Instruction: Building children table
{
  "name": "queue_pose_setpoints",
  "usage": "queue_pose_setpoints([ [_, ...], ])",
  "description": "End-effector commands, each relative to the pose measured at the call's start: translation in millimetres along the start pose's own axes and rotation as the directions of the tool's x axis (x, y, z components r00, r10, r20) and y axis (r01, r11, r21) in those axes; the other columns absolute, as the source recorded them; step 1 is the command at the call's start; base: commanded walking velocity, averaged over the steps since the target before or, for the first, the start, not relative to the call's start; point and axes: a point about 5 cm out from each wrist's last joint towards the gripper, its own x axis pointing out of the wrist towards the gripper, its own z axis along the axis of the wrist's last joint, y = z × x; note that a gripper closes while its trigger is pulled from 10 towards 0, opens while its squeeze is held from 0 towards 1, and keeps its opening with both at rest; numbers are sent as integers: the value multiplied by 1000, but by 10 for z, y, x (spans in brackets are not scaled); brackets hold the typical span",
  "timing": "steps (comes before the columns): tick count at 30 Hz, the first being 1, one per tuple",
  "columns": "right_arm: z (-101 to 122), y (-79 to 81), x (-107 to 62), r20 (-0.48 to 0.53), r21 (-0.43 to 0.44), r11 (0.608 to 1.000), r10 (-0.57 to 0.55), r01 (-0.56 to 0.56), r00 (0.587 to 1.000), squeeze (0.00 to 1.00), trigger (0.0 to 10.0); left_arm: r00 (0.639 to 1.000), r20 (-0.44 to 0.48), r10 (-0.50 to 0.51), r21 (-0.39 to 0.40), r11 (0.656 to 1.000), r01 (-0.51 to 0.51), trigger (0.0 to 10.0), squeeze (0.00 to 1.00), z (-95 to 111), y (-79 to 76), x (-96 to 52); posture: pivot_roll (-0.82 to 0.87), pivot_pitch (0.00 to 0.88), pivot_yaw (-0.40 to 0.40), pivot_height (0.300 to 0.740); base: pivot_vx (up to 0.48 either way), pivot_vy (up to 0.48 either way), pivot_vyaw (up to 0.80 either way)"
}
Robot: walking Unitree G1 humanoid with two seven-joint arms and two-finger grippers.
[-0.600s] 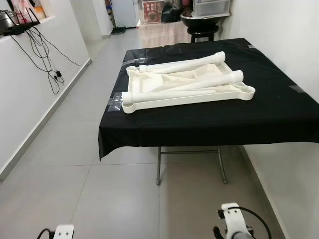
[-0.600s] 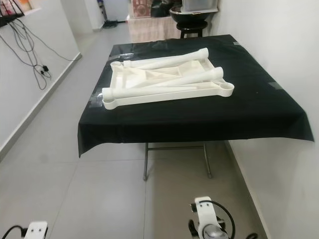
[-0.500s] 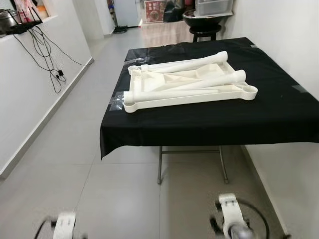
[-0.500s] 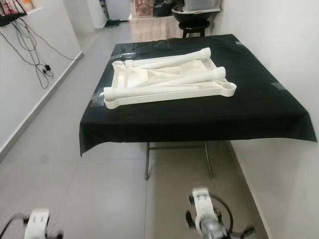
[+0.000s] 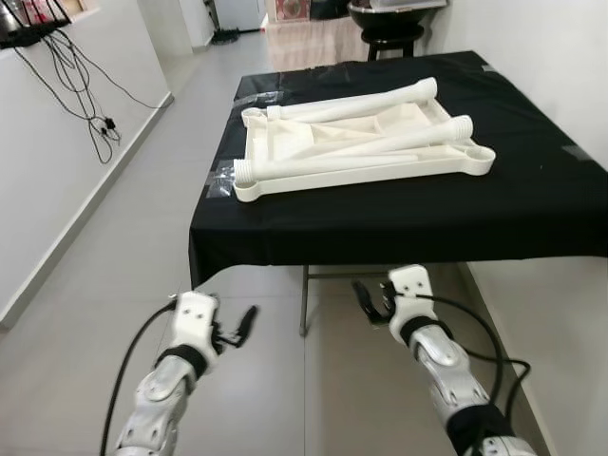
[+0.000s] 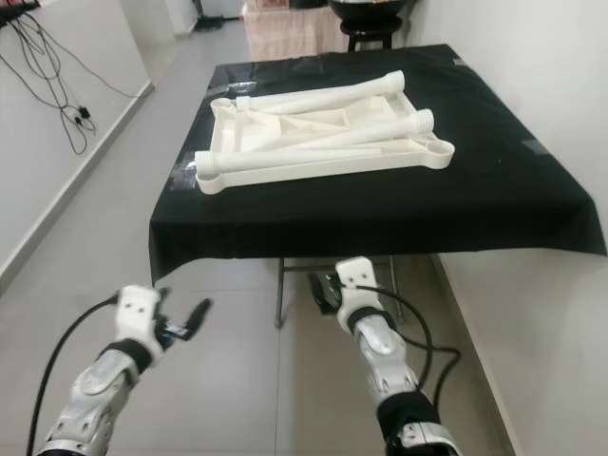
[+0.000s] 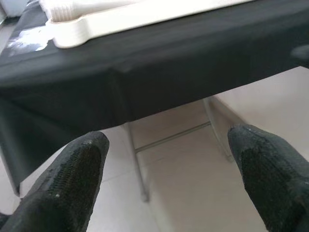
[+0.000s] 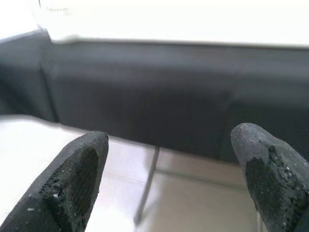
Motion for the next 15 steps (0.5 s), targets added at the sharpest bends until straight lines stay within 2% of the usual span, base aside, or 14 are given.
queue_pose_setpoints([
  [1, 58, 139, -39, 17, 45, 998, 53, -53, 998, 0, 10000, 1000, -8, -18, -21, 1000, 18, 10000, 0, -28, -80, -72, -59, 0, 56, 740, 0, 0, 0],
  [2, 58, 139, -39, 17, 45, 998, 53, -53, 998, 0, 10000, 1000, -8, -18, -21, 1000, 18, 10000, 0, -28, -80, -72, -59, 0, 56, 740, 0, 0, 0],
  [3, 97, 230, -61, 25, 58, 993, 97, -98, 995, 0, 10000, 1000, 0, -19, -21, 1000, 19, 10000, 0, -18, -112, -84, -60, 0, 56, 740, 0, 0, 0],
  [5, 141, 382, -95, 42, 31, 984, 173, -174, 984, 0, 10000, 1000, 11, 25, -25, 999, -25, 10000, 0, -18, -127, -107, -55, 0, 51, 740, 0, 0, 0],
  [10, 154, 415, -87, 46, 19, 981, 194, -195, 980, 0, 10000, 999, 11, 42, -25, 999, -42, 10000, 0, -26, -118, -109, -51, 0, 50, 740, 0, 0, 0],
  [15, 209, 449, -57, 55, -1, 971, 237, -237, 970, 0, 10000, 999, -7, 40, -5, 999, -40, 10000, 0, 70, -129, -127, -56, 0, 40, 740, 0, 0, 0],
])
